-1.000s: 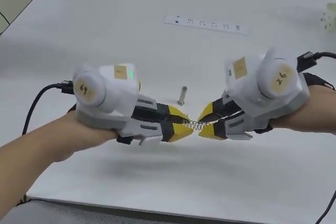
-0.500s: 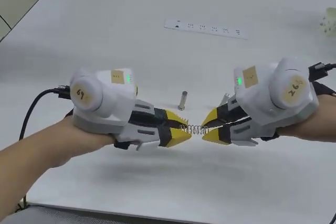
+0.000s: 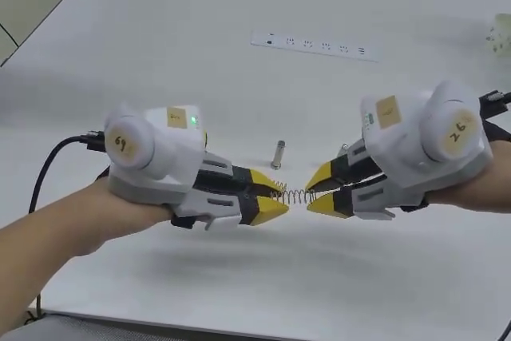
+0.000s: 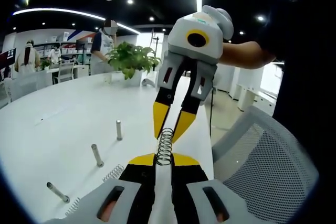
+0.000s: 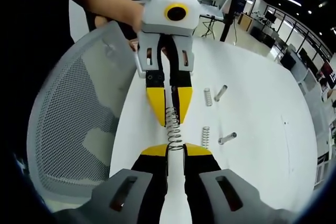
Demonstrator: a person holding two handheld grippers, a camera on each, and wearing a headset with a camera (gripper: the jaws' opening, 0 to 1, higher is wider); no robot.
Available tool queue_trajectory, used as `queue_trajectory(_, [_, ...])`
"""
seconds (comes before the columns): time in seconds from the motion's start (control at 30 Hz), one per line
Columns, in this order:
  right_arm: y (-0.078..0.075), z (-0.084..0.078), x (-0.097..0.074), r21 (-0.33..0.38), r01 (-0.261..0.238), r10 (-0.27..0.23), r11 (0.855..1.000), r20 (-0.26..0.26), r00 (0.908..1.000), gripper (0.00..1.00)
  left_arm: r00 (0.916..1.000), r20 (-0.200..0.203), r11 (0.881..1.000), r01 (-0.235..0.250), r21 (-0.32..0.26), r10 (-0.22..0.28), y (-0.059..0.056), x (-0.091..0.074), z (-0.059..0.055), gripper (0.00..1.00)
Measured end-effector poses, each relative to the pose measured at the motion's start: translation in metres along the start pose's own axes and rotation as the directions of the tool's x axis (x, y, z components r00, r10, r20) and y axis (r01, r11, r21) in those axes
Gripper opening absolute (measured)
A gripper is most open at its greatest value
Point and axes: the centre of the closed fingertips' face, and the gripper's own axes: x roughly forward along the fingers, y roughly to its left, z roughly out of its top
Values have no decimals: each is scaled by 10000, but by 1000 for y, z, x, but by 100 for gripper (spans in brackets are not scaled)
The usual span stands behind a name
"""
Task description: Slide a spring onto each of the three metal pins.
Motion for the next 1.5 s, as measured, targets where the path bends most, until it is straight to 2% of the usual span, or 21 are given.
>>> queue_trajectory(0.13, [1, 6, -5, -12, -68, 69, 10000, 242, 9997, 8, 10000, -89, 10000, 9, 56, -9, 0, 0, -2, 2])
queue_trajectory(0.3, [0, 24, -13, 291, -146, 113, 9995, 1095, 9939, 8, 9999, -113, 10000, 14, 88, -13, 0, 0, -3, 2])
queue_trajectory(0.43, [1, 31, -15, 316, -193, 147, 9993, 1382, 9903, 8, 9999, -107, 9999, -36, 122, 37, 2, 0, -3, 2])
queue_trajectory(0.53, [3, 42, -15, 339, -173, 101, 9993, 2010, 9795, 8, 10000, -88, 10000, -34, 81, 34, 1, 0, -3, 2])
queue_trajectory(0.73, [4, 49, -13, 483, -168, 45, 9987, 2433, 9699, 8, 10000, 7, 10000, -90, 14, 90, 1, -1, -4, 2])
queue_trajectory(0.83, [4, 55, -12, 778, -189, -47, 9968, 2922, 9563, 8, 10000, 38, 10000, -71, 24, 71, 1, 0, -4, 2])
queue_trajectory(1.07, [4, 63, -10, 891, -112, -212, 9960, 3545, 9348, 8, 10000, 96, 10000, -2, 35, 2, -1, 3, -1, 2])
queue_trajectory(1.1, [4, 63, -10, 952, -129, -236, 9954, 3726, 9277, 8, 10000, 92, 10000, -15, 45, 14, -1, 2, -1, 2])
queue_trajectory(1.23, [4, 68, -13, 1076, -40, -458, 9942, 4564, 8886, 8, 9999, 129, 10000, -13, 59, 12, -2, 0, 1, 2])
queue_trajectory(1.3, [4, 66, -13, 1021, 173, -637, 9946, 4711, 8798, 8, 10000, 60, 9999, -47, 130, 47, -1, 0, 0, 2])
queue_trajectory(1.47, [7, 67, -11, 937, 507, -904, 9943, 4892, 8675, 8, 9999, -101, 9997, -24, 225, 26, -2, -1, -3, 2])
queue_trajectory(1.5, [6, 68, -12, 1010, 580, -1008, 9932, 4958, 8625, 8, 9999, -103, 9997, -4, 239, 6, -2, -1, -3, 2])
